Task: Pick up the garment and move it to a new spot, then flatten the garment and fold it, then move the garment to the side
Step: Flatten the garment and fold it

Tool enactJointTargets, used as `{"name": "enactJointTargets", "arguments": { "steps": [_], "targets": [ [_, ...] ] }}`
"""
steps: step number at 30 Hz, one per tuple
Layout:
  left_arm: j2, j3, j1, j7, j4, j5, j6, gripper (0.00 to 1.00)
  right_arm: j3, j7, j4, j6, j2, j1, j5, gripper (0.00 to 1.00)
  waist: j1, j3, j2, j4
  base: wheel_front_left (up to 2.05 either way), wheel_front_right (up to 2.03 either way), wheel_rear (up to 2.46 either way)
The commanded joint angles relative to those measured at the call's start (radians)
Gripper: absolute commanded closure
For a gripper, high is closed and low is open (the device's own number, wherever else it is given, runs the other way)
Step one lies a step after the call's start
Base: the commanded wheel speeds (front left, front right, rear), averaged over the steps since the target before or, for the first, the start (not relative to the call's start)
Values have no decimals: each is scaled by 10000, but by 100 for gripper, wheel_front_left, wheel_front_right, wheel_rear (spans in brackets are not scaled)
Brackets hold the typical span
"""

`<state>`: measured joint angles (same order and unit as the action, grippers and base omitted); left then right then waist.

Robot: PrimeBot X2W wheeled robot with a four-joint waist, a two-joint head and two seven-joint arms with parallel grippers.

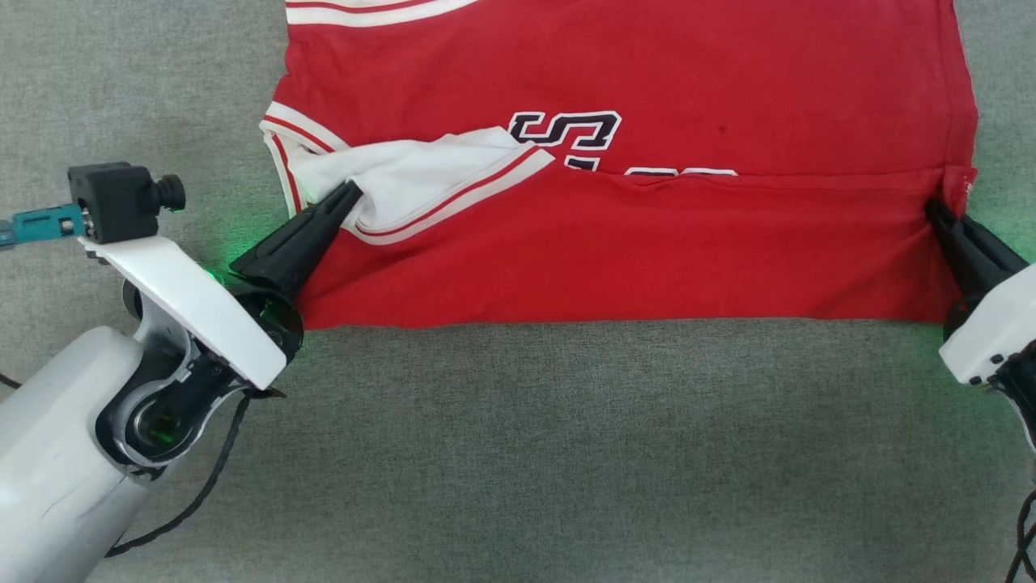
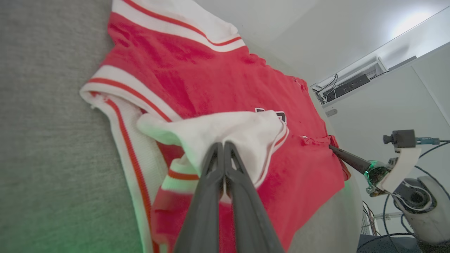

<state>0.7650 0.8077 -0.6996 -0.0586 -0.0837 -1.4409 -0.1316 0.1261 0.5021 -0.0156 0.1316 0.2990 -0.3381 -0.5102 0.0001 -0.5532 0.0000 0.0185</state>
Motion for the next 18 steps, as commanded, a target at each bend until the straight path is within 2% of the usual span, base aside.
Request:
{"name": "enactJointTargets", "arguments": {
  "steps": [1,2,3,4,7,12,15,18],
  "targets": [
    [64,100,-92,-57,-113,35,25,100,-127,-79,144,-19,22,-46,67,100,-1,14,0,-5,0,0,0],
    [129,269,-156,-86,-191,165,25,87,-198,-195,185,-19,52,-88,99,88,-1,40,0,-10,0,0,0],
    [208,421,-241,-172,-281,330,26,19,-242,-322,252,-19,76,-107,131,36,-1,94,0,-20,0,0,0],
    [259,557,-334,-262,-296,442,26,0,-263,-457,313,-19,109,-122,173,0,-1,160,0,-41,0,0,0],
    [634,904,-664,-512,-227,685,25,0,-312,-754,406,-19,255,-52,330,0,-1,433,0,-96,0,0,0],
    [1644,1417,-1164,-391,-37,1175,25,0,-237,-1072,349,-19,273,156,441,0,-1,991,0,-141,0,0,0],
    [2233,1727,-1462,383,2,1159,25,0,-290,-1132,302,-19,248,256,498,0,-1,1260,0,-107,0,0,0],
    [2574,2262,-1577,1827,-139,1147,112,0,-344,-1163,280,-19,194,360,506,0,-1,1424,0,-37,0,0,0]
  ]
}}
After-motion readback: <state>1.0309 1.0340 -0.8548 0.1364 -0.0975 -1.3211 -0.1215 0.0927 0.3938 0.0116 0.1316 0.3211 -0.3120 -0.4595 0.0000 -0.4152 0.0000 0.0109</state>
